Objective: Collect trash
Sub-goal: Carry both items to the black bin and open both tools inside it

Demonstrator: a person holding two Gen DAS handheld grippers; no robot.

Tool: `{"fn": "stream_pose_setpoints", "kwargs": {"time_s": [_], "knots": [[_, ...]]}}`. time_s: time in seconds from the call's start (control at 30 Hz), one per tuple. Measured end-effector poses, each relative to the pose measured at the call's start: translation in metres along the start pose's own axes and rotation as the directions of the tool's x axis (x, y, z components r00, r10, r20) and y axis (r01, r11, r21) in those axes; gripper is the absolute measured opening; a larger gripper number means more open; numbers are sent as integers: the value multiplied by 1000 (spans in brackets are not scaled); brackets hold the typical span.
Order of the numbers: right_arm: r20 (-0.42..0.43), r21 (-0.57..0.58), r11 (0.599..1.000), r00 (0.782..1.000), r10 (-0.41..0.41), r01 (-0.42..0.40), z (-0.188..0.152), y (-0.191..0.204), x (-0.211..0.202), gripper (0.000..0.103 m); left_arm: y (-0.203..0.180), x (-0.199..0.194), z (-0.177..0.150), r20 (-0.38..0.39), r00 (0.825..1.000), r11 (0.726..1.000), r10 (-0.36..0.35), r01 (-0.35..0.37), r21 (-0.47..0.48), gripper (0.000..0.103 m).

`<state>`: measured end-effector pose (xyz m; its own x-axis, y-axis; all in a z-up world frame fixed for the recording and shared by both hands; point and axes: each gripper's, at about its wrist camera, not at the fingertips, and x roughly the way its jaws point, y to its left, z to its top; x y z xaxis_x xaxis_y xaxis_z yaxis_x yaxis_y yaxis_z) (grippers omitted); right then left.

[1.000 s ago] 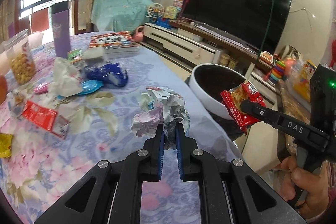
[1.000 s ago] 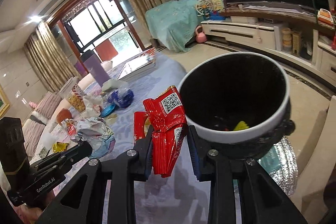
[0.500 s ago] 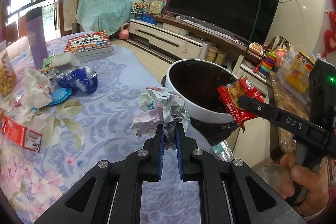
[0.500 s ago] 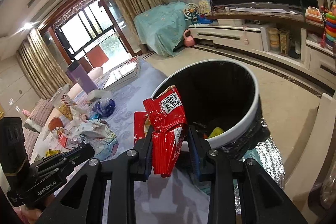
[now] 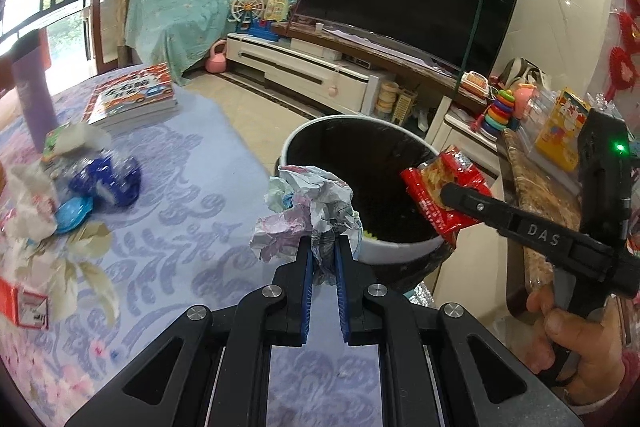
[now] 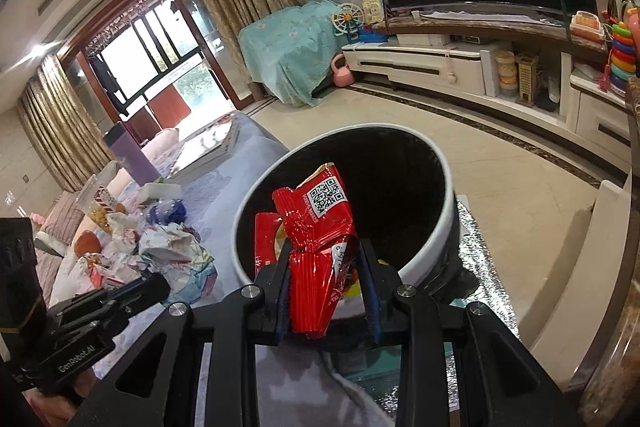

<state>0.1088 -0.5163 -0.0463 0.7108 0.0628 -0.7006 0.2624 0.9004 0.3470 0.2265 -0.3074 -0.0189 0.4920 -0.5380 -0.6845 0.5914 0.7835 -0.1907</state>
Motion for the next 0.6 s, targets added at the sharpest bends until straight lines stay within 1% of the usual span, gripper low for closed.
{"fn": "stream_pose_setpoints", "kwargs": {"time_s": [0.27, 0.6], "knots": [[-23, -11, 1000, 1000, -18, 18, 12, -12, 9, 30, -7, 24, 21, -10, 1000, 1000, -22, 22, 15, 9], [-53, -29, 999, 998, -34, 32, 27, -20, 23, 30, -13, 51, 41, -43, 998, 999, -41, 42, 19, 9]]}}
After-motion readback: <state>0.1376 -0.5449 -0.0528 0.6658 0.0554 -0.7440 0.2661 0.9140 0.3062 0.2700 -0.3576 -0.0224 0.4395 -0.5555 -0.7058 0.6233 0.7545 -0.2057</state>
